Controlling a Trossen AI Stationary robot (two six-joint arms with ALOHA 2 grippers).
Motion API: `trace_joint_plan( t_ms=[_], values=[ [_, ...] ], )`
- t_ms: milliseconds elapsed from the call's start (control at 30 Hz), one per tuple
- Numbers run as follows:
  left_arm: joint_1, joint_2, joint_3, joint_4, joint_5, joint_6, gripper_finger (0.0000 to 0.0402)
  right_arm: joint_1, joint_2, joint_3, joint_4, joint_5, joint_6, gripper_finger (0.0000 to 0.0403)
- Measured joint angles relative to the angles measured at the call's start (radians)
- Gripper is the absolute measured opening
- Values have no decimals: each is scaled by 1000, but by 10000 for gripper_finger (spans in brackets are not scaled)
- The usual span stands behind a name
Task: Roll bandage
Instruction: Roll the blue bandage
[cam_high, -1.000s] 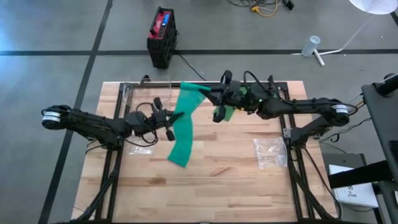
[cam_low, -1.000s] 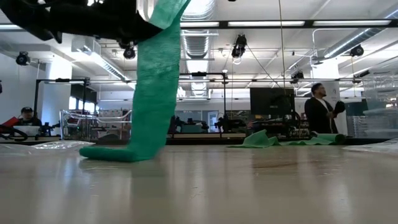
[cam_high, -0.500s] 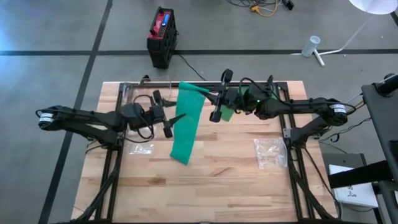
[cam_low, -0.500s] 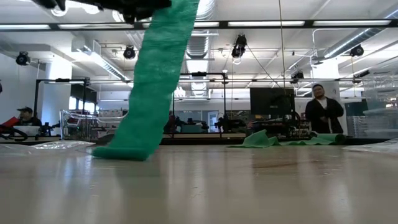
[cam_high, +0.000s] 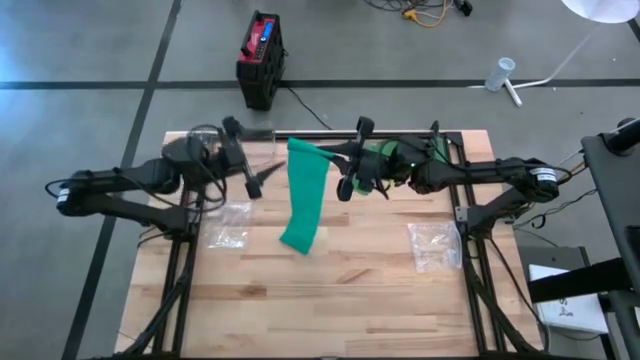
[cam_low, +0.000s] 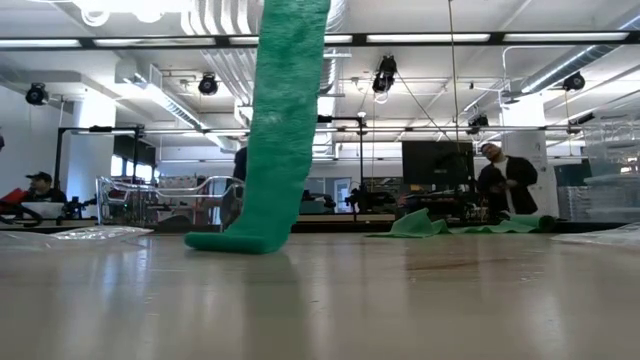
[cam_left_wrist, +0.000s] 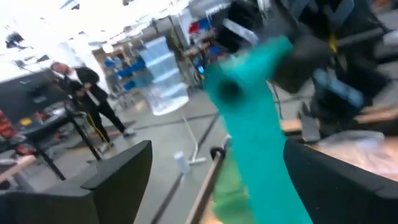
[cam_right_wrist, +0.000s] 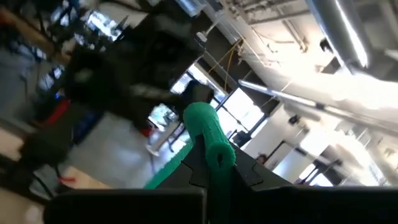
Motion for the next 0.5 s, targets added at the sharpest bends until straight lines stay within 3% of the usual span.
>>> trace_joint_plan(
  t_ms=[167,333,500],
  values=[
    [124,24,65,-16,199,-52,336,-1,0,-7,-9,0,-118,8],
    [209,97,126,-75,466,-169,326,0,0,-12,-37,0,-223,8],
    [235,180,188,-135,595,-202,326,1,0,-12,-37,0,-277,8]
  ],
)
